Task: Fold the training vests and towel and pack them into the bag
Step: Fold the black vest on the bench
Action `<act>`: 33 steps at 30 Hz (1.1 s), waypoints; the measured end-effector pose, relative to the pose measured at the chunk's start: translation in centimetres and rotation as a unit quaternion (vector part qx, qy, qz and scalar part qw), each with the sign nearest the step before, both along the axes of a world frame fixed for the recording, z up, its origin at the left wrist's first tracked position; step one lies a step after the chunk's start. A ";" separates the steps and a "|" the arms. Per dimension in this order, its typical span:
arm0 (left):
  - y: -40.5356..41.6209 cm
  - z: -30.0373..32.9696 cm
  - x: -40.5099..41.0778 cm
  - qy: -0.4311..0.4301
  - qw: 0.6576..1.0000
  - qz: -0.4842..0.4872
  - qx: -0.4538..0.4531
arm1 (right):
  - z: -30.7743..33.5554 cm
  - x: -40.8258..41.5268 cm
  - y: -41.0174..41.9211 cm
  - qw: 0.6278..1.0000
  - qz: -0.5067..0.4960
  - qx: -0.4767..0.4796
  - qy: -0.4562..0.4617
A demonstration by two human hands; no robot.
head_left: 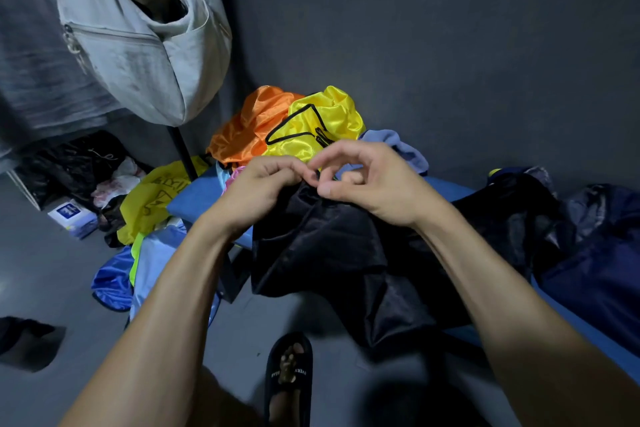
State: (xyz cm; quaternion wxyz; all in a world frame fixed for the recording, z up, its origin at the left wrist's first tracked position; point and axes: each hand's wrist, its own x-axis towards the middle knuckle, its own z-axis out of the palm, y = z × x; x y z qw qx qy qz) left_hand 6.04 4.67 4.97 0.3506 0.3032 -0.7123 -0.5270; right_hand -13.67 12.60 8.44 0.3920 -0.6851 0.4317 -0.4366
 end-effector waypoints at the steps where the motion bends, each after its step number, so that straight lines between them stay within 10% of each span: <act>1: 0.0 0.0 0.0 -0.017 1.000 -0.012 -0.012 | 0.0 0.1 0.0 0.999 0.001 -0.006 0.034; 8: 0.7 0.6 -0.2 -0.024 0.989 -0.140 0.035 | 1.4 -1.2 1.3 0.985 0.000 -0.073 0.156; 13: 0.4 0.0 -0.3 -0.095 0.976 -0.132 -0.143 | 0.4 -2.3 1.2 0.948 -0.094 -0.130 0.273; 33: 0.4 -0.5 -0.6 -0.093 0.972 -0.060 -0.208 | -2.1 -1.9 1.6 0.985 -0.160 0.007 0.070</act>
